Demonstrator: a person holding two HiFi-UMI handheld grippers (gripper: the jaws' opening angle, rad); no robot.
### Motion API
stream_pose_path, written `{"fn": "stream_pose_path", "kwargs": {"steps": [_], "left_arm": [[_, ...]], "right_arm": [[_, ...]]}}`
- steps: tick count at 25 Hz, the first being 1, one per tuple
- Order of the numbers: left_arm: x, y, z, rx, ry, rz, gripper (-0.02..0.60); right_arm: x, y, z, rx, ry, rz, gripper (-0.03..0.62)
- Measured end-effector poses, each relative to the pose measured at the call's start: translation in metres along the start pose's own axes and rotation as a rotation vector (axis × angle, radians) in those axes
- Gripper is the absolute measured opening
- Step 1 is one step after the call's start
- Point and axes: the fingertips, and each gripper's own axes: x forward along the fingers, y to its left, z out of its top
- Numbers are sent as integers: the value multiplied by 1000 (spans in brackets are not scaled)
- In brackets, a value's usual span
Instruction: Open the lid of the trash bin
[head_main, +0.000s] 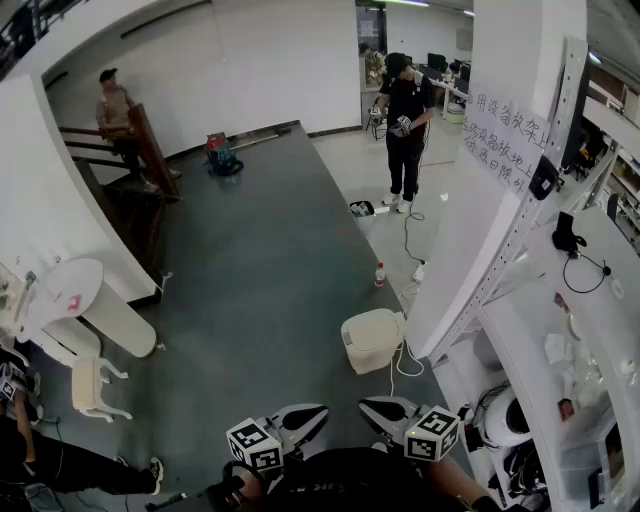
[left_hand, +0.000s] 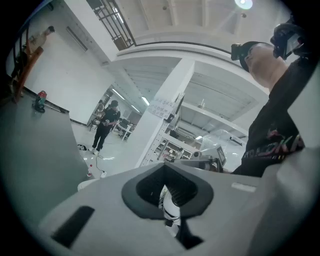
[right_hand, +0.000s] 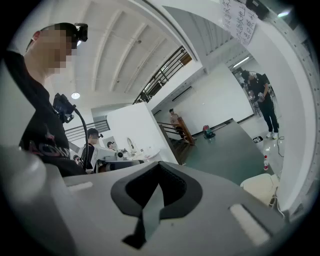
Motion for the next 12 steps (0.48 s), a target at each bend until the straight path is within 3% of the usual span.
{"fn": "stream_pose_path", "kwargs": {"steps": [12], "left_arm": [[0,-2,1,-1,0,-4,2]], "right_arm": [[-2,4,3,-10,-14,10,8]]}}
